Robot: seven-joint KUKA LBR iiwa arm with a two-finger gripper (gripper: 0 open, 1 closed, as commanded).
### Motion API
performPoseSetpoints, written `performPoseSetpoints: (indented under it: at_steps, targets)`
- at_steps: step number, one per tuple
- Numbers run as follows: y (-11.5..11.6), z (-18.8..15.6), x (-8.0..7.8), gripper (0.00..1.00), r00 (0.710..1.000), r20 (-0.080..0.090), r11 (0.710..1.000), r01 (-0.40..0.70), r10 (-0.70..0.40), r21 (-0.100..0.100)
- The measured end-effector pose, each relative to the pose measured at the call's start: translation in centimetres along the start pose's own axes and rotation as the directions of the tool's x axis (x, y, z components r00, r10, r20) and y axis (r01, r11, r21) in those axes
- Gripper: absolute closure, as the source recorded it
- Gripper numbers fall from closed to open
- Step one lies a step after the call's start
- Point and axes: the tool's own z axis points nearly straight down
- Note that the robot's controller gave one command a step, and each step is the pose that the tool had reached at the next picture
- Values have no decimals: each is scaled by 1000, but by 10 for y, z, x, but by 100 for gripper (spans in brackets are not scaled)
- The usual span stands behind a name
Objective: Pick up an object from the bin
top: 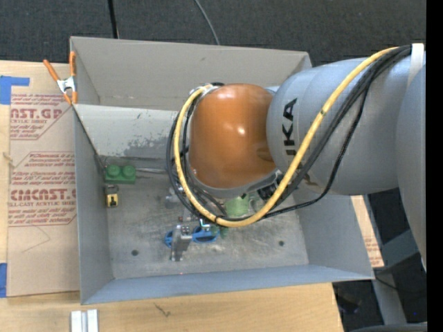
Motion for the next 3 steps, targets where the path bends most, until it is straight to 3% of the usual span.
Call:
performPoseSetpoints:
  at_steps: [1,2,3]
  targets:
    - [-86,141,-45,0,996,17,996,89,-89,-3]
    - [-83,137,-45,100,996,12,996,92,-92,-3]
    - [-51,0,-63,100,992,18,993,122,-122,-1]
